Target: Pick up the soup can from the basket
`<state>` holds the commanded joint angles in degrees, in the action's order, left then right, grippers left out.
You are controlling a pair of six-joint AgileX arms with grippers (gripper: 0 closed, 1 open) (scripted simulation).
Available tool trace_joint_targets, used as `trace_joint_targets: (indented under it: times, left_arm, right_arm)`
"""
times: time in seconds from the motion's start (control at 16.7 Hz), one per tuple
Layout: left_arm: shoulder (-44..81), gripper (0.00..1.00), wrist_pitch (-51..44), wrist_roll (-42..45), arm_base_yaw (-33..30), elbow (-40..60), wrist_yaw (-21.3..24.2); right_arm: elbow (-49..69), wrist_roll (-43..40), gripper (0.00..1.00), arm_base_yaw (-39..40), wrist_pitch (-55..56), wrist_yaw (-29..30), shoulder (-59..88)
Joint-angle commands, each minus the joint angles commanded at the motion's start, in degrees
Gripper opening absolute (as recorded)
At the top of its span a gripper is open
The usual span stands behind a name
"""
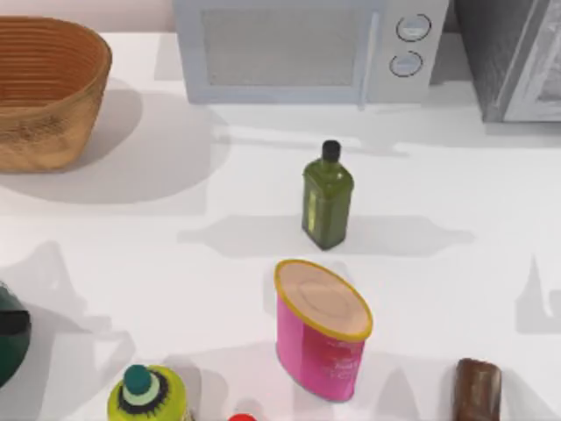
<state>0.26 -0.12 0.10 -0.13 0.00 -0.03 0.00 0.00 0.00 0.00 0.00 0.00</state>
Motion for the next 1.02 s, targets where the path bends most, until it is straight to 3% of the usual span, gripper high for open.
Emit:
trace_joint_targets:
  times: [0.18, 0.42, 0.66, 1.02]
  left_arm:
    - [1.5, 0.0, 0.9, 0.7, -0.3, 1.3, 1.1]
    - [11.0, 0.0, 6.2, 4.6, -2.5, 8.1, 8.2]
    - [29.0, 0.0, 15.4, 9.4, -5.8, 18.2, 20.5]
    - [67.0, 0.0, 34.2, 14.2, -9.7, 35.4, 43.5]
  right_arm:
    - [0.0, 0.0, 1.0, 0.0, 0.0, 0.0, 0.0]
    - [0.0, 0.0, 1.0, 0.0, 0.0, 0.0, 0.0]
    - [0.0, 0.0, 1.0, 0.0, 0.0, 0.0, 0.0]
    - [0.0, 0.0, 1.0, 0.0, 0.0, 0.0, 0.0]
